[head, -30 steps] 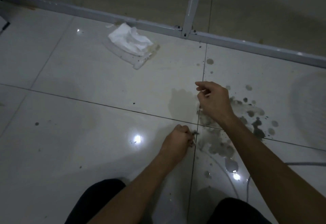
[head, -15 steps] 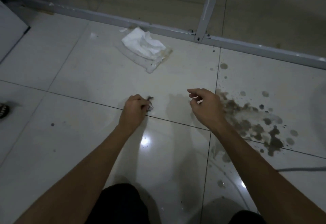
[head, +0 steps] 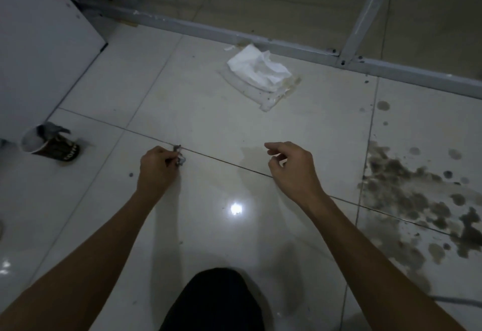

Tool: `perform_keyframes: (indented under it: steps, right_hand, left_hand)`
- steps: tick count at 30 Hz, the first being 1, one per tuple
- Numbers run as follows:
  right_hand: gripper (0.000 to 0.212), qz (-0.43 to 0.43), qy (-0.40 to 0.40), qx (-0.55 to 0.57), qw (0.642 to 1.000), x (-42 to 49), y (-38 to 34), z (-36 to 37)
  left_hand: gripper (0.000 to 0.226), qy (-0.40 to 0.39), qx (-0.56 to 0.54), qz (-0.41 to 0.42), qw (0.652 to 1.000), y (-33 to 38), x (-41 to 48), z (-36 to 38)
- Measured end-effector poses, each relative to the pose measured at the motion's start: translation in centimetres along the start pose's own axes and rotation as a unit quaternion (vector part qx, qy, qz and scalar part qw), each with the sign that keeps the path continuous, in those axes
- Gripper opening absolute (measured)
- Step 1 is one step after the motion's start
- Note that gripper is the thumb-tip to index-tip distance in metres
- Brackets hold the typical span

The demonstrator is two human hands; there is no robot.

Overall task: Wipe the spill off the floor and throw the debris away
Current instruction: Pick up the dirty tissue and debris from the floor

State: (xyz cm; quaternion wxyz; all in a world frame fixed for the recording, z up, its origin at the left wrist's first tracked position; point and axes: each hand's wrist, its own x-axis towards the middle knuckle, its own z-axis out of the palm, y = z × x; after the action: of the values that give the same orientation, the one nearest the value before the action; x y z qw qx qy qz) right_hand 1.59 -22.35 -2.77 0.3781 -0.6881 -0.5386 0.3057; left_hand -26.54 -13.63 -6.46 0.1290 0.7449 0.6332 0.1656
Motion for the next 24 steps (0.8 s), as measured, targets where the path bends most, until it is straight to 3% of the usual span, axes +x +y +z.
perform_keyframes:
  steps: [8, 12, 19, 24]
  right_hand:
    - [0.033, -0.027, -0.016, 0.018, 0.999, 0.3, -2.7, 3.5]
    - [0.033, -0.03, -0.027, 0.004, 0.999, -0.1, -2.0, 3.4]
    - [0.033, -0.023, -0.03, -0.015, 0.999, -0.4, -0.9, 2.5]
    - [0.033, -0.015, -0.015, -0.016, 1.0, -0.4, -0.6, 1.6]
  left_hand:
    - [0.017, 0.077, 0.025, -0.163, 0.983, -6.8, -3.5, -2.7]
    - [0.019, 0.115, 0.005, -0.223, 0.968, -6.6, -4.6, -2.2]
    - [0.018, 0.112, -0.008, -0.195, 0.974, -4.2, -6.3, -0.8]
    - [0.018, 0.082, -0.09, -0.103, 0.987, 2.4, -7.2, 1.4]
